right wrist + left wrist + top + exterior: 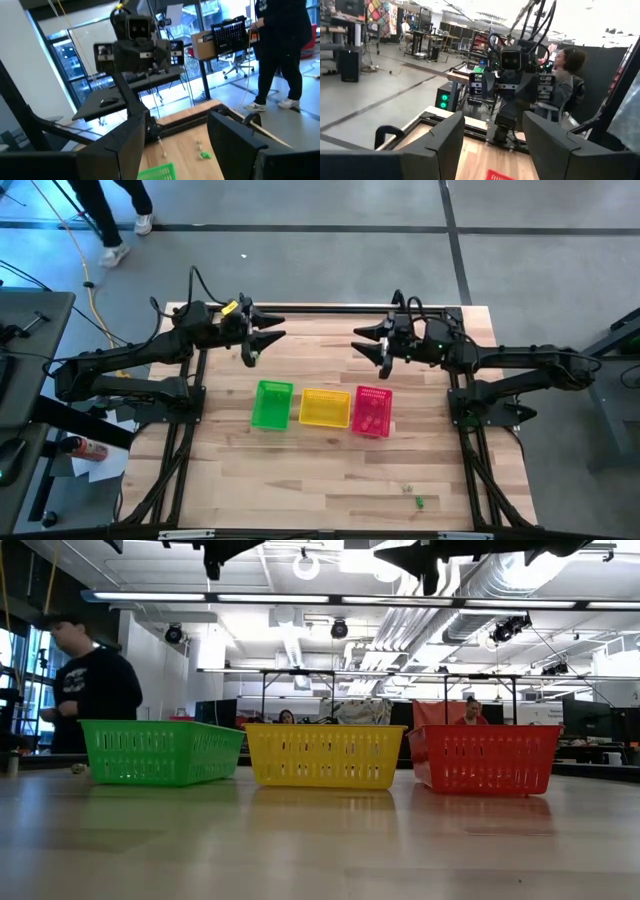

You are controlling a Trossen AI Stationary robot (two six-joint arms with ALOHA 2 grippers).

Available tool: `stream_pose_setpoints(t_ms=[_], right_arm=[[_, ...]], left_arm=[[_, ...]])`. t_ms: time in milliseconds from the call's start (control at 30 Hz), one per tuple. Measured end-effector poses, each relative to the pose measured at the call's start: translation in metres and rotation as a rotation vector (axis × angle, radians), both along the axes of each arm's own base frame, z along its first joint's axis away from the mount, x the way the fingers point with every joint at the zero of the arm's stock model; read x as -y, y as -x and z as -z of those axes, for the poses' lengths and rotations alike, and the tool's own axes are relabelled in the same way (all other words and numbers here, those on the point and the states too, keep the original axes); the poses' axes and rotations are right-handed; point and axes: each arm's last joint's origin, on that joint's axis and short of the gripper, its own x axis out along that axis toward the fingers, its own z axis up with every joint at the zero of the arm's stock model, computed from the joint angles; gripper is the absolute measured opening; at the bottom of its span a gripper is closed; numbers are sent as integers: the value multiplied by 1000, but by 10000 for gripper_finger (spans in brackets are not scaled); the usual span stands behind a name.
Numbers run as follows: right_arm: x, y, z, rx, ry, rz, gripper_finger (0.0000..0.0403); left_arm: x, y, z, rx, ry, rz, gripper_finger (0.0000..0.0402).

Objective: Sort Halloween decoration
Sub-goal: Put the green skeleton toy into the green basket

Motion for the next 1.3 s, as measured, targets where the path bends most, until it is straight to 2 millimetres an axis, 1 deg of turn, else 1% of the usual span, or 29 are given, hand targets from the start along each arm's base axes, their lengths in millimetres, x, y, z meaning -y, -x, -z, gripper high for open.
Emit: stream_pose_setpoints(t_ms=[67, 133, 200, 267, 333, 400, 500, 633, 733, 867, 933, 1100, 1200, 1300], right_arm=[[0, 0, 2, -16, -3, 0, 209], [0, 0, 2, -24, -6, 0, 209], [0, 0, 2, -22, -18, 5, 209], [0, 0, 2, -21, -28, 9, 209], [0, 0, 3, -21, -32, 11, 209], [0, 0, 3, -26, -33, 12, 209], [0, 0, 5, -42, -35, 12, 209], [1, 0, 6, -57, -63, 17, 209], [1, 0, 8, -69, -90, 36, 209], [2, 0, 9, -77, -97, 75, 209], [2, 0, 9, -81, -99, 78, 209], [2, 0, 10, -88, -99, 78, 209], [2, 0, 11, -100, -100, 78, 208], [2, 0, 12, -104, -100, 78, 209]], left_arm=[[-1, -2, 1, -9, 21, -3, 190], [-5, -7, 0, -84, 44, -55, 190], [-14, -11, -3, -212, 31, -152, 190], [-28, -14, -5, -373, 22, -244, 190], [-46, -14, 0, -560, 84, -323, 190], [-64, -15, 12, -734, 195, -387, 190], [-87, -11, 40, -964, 331, -444, 190], [-107, -7, 80, -1245, 440, -494, 190], [-120, -5, 104, -1398, 494, -524, 190], [-137, -8, 131, -1496, 522, -525, 190], [-145, -9, 144, -1542, 515, -496, 190], [-154, -12, 175, -1718, 375, -270, 190], [-156, -14, 187, -1783, 323, -200, 190], [-158, -16, 194, -1814, 278, -137, 190]])
